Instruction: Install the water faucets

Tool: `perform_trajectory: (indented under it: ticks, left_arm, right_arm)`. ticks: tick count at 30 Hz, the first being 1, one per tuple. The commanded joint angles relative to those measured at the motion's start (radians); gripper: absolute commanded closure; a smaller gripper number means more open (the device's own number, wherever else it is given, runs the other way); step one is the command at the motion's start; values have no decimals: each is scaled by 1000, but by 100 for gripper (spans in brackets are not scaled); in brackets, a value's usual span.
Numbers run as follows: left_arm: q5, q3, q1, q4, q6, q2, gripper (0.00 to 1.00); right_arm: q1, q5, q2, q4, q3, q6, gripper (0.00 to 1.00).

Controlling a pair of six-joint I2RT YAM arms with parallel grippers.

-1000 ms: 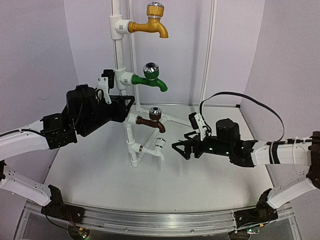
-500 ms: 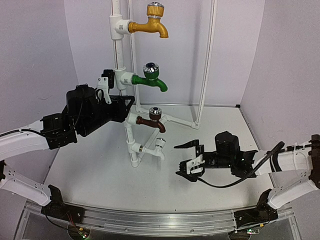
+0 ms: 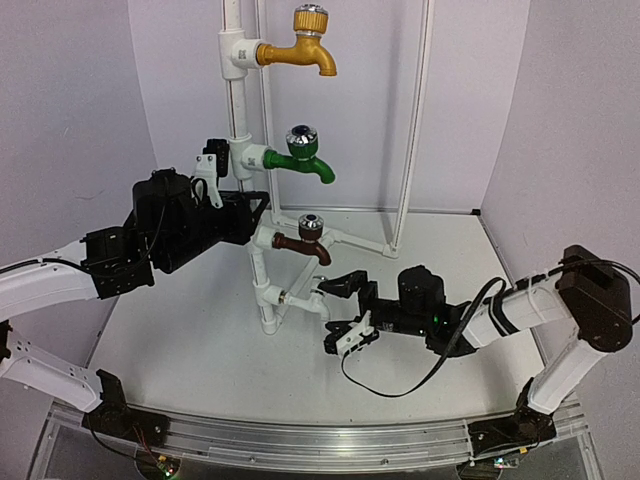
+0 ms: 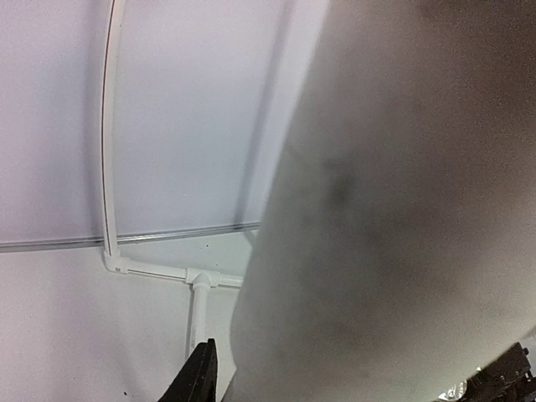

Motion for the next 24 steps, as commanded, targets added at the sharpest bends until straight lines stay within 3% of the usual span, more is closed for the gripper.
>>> perform_trajectory:
  ticks: [1,4,8,16,24]
  left_arm:
    - [147,-34,-28,-145,-285,-7,100]
    - [146,-35,-28,-146,-285,-9,100]
    - [148,-29,-28,-148,-285,-8,100]
    - [155,-21,-28,-146,-284,5,100]
    - [163,-15,-28,-146,-288,11,100]
  right_arm:
    - [6,48,74,153,78,-52,3]
    - [7,45,106,180,94,-38,6]
    - [14,45,121,181,92,-17,26]
    - [32,66,137,186,73,82,40]
    - [34,59,115,149,95,412,59]
